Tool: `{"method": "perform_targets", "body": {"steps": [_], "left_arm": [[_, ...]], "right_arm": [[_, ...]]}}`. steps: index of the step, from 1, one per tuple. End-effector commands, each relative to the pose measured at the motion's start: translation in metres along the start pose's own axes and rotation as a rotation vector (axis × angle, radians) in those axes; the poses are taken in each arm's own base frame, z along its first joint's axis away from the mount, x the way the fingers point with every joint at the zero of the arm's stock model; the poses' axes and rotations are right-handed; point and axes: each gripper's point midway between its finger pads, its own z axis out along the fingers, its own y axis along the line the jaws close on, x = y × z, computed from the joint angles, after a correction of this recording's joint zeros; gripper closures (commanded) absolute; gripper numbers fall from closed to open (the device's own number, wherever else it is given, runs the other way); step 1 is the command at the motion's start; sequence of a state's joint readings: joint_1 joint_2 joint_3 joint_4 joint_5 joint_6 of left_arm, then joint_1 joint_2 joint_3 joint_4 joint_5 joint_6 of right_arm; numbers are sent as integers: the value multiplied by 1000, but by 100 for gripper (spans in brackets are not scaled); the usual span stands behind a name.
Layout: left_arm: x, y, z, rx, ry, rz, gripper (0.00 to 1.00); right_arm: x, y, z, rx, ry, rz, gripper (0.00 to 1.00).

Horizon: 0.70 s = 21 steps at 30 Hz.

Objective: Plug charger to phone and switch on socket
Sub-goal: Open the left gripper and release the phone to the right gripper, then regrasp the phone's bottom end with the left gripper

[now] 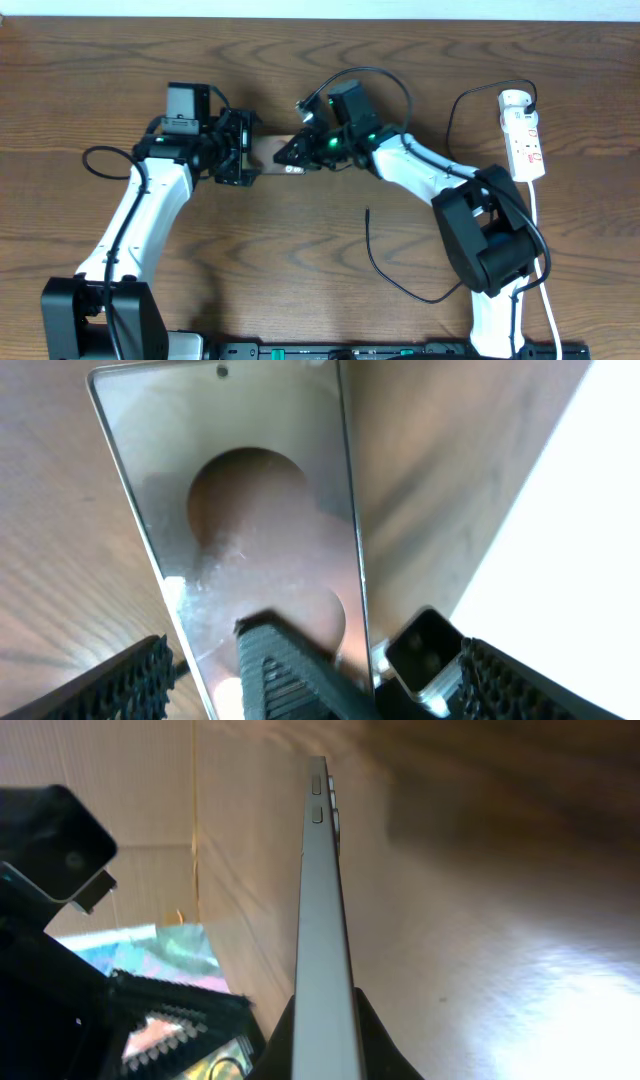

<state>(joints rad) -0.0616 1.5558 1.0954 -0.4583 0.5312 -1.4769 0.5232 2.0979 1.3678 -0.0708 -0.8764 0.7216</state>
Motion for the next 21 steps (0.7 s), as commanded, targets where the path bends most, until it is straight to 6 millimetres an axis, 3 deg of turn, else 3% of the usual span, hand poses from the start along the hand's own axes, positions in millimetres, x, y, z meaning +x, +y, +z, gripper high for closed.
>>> {"method": "perform_targets", "body": {"steps": [1, 6, 10, 21], "left_arm": [[20, -19, -13, 77, 141, 144, 11], [26, -31, -18, 146, 188, 283, 11], [26, -38, -19, 182, 173, 390, 11], [17, -56, -21, 247, 92, 536, 11]], "right_arm": [[-15, 0, -17, -32, -24, -13, 99], [-36, -13, -40, -32, -87, 80, 99], [-49, -12, -52, -72, -119, 178, 99], [-83, 38, -70, -297, -155, 465, 99]]}}
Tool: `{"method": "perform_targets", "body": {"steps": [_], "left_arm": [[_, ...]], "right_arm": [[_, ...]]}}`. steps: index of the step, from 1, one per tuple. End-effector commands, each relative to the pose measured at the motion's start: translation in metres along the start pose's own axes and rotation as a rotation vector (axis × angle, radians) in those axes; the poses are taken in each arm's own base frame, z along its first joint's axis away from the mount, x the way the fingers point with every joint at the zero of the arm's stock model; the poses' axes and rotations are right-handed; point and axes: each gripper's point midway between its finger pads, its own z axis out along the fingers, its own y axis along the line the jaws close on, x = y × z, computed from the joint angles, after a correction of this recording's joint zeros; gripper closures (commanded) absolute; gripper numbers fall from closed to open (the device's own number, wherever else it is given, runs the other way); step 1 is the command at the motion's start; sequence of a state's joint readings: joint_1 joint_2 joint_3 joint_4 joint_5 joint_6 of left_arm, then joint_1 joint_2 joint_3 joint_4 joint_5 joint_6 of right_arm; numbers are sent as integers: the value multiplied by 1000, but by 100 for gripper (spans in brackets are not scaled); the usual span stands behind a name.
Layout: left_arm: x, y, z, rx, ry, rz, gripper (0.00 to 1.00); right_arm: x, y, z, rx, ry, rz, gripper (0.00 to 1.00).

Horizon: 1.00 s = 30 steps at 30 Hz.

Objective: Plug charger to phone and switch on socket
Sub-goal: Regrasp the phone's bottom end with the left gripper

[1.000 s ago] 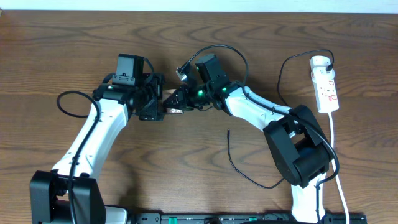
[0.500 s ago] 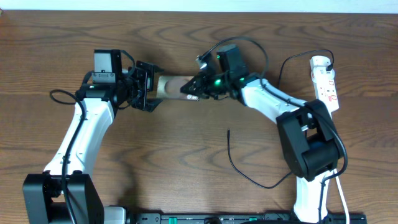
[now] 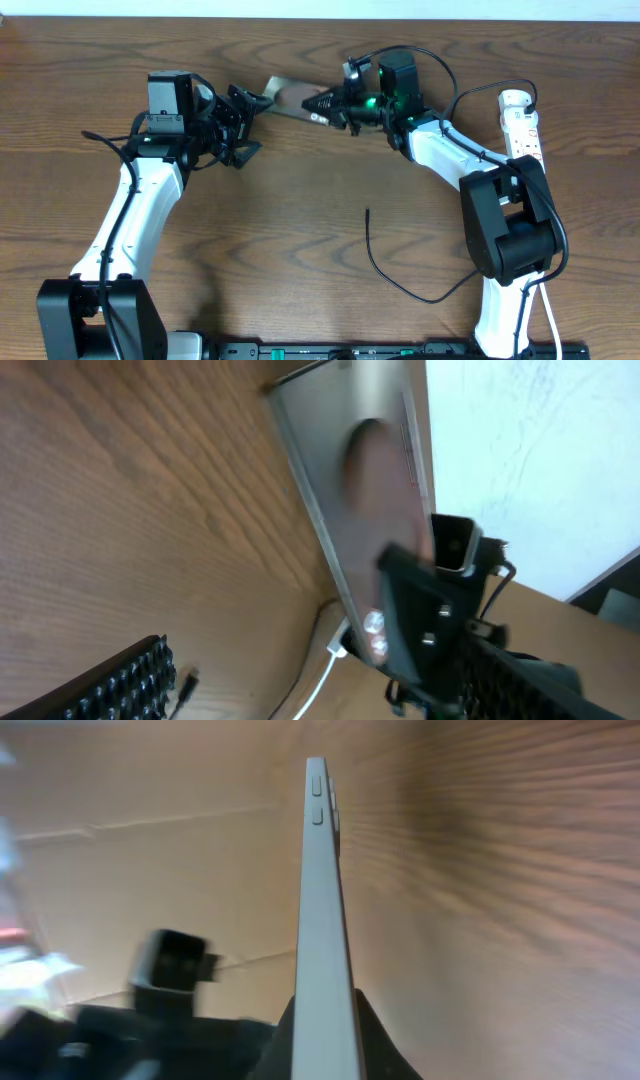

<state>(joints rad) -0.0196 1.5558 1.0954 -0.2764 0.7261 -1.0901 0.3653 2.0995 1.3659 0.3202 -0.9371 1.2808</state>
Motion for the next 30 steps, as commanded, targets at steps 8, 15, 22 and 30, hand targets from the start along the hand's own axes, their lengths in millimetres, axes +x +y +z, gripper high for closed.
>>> {"method": "perform_targets", "body": {"steps": [8, 15, 22, 30], "left_arm": [[-18, -38, -8, 108, -96, 167, 10], [-28, -57, -12, 172, -158, 225, 10], [-38, -61, -14, 185, -207, 171, 10], [-50, -70, -17, 225, -275, 31, 11]], "right_arm": [[15, 49, 1, -138, 108, 268, 99], [29, 64, 10, -175, 143, 256, 99], [36, 85, 15, -239, 142, 228, 99], [42, 93, 26, -261, 123, 226, 99]]}}
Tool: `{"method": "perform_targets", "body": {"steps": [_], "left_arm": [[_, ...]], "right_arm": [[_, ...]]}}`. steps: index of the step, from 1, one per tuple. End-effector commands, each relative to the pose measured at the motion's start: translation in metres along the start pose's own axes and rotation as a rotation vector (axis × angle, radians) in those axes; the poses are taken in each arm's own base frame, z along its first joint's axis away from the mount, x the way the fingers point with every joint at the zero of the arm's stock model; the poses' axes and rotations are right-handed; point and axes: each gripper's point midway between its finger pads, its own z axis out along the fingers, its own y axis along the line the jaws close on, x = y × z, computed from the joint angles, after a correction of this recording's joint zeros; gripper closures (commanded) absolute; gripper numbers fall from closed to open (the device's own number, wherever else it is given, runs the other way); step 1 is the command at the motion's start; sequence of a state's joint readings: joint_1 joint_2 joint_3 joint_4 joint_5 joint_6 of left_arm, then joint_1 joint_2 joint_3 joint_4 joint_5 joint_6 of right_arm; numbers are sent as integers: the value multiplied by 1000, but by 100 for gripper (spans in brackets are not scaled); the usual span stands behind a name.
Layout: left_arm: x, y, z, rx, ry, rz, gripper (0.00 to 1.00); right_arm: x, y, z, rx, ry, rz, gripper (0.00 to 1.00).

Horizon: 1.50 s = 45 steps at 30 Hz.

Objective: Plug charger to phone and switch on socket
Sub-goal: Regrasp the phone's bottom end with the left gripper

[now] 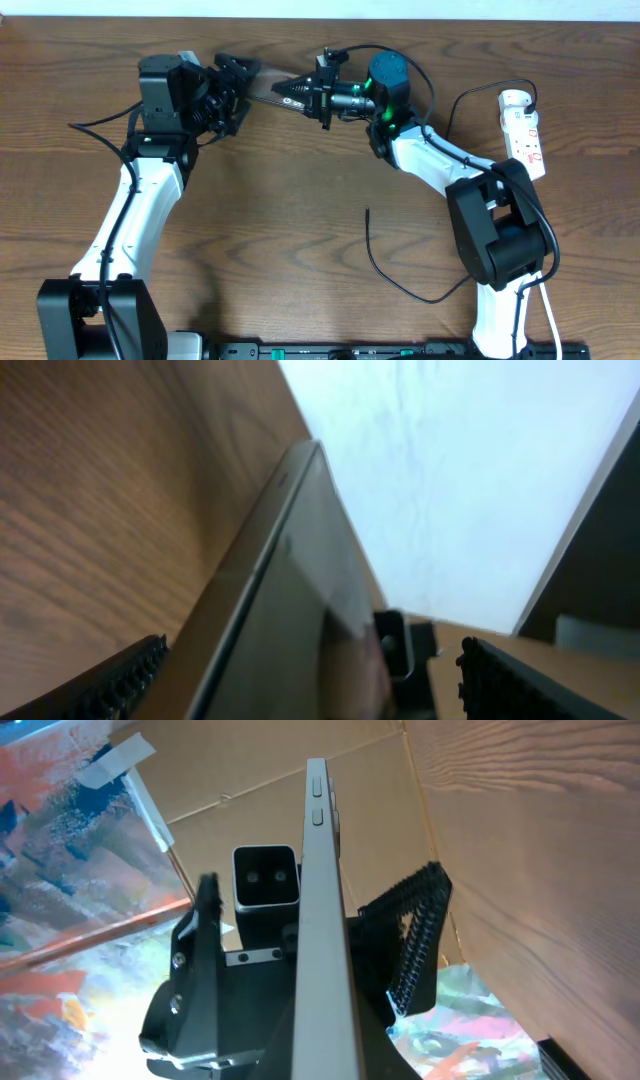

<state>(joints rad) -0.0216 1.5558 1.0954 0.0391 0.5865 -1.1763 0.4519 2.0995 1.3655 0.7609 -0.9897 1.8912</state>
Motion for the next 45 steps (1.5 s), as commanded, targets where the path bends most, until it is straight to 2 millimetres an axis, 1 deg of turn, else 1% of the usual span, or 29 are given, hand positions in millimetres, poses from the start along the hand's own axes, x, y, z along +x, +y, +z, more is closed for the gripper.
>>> {"method": "perform_targets", "body": {"steps": [1, 6, 10, 14, 16, 19, 20, 25, 29, 31, 35, 36, 42, 43, 45], "left_arm": [[-11, -15, -2, 27, -71, -81, 10], [-14, -22, 0, 51, -108, -193, 11], [-13, -22, 1, 57, -109, -305, 11], [-13, -22, 1, 60, -107, -346, 12], [-13, -22, 1, 60, -107, -346, 15], [-13, -23, 1, 61, -104, -346, 30], [-13, -23, 1, 64, -104, -343, 33], [-11, -37, 0, 114, -87, -271, 33], [-9, -40, 0, 124, -77, -258, 34], [-9, -40, 0, 123, -78, -233, 44], [-8, -40, 0, 120, -70, -211, 60], [-7, -40, 0, 120, -68, -211, 62], [-6, -40, 0, 120, -64, -204, 62], [-6, -40, 0, 120, -64, -201, 63], [-6, -40, 0, 119, -65, -185, 69]], "right_arm": [[5, 11, 11, -33, -17, -13, 99], [10, 19, 17, -71, -26, -23, 99], [11, 21, 17, -77, -22, -25, 99], [11, 21, 17, -78, -22, -20, 99], [12, 23, 17, -82, -20, -18, 99], [13, 24, 17, -86, -17, -19, 99], [13, 23, 18, -85, -16, -15, 99], [15, 23, 20, -84, -10, -4, 99], [17, 22, 21, -83, -7, 0, 99], [19, 22, 22, -82, -3, 0, 99], [23, 22, 25, -84, 6, -5, 99], [23, 22, 26, -84, 8, -6, 99], [24, 22, 26, -83, 9, -6, 99], [24, 22, 26, -83, 10, -6, 99], [25, 23, 26, -87, 12, -11, 99]]}}
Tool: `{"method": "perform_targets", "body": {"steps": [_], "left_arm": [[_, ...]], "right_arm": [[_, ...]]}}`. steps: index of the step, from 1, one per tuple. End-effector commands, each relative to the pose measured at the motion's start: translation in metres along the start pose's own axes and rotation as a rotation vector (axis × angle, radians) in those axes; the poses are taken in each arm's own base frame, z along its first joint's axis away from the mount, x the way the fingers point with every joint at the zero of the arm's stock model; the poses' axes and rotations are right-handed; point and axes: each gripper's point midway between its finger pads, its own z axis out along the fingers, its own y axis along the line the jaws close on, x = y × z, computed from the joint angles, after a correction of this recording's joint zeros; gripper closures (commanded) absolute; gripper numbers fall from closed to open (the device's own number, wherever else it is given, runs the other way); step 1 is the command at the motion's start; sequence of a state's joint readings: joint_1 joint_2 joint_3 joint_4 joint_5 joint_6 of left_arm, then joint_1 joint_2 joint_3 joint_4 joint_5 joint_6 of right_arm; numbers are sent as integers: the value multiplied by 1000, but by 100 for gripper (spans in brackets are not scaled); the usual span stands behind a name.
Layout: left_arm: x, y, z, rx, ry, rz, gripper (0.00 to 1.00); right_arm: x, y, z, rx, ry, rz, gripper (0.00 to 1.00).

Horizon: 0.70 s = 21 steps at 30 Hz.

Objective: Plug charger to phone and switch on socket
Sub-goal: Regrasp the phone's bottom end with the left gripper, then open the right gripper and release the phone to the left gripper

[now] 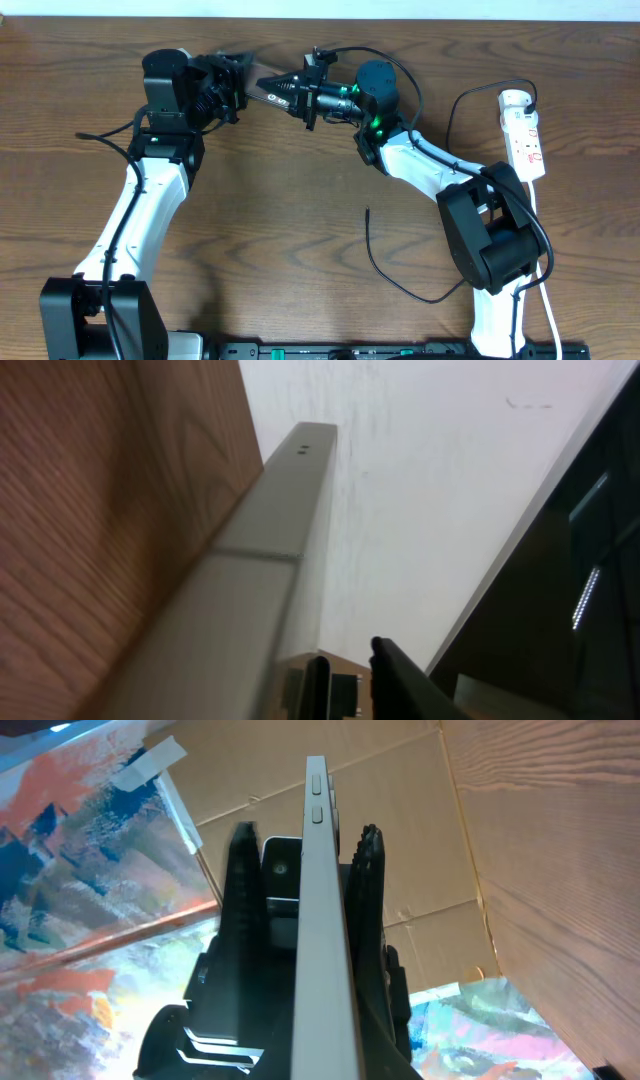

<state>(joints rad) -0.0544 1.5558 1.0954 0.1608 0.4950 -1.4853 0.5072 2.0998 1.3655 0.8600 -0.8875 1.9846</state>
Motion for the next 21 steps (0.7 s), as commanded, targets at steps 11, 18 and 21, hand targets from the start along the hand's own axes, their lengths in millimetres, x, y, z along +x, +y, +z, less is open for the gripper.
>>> {"method": "perform_targets", "body": {"steps": [11, 18, 21], "left_arm": [[6, -12, -2, 24, 20, 69, 92], [6, -12, -2, 24, 23, 69, 92], [6, -12, -2, 24, 22, 74, 93]], "right_arm": [[13, 7, 7, -12, 35, -26, 99], [13, 7, 7, -12, 35, -26, 99], [13, 7, 7, -12, 35, -26, 99]]}}
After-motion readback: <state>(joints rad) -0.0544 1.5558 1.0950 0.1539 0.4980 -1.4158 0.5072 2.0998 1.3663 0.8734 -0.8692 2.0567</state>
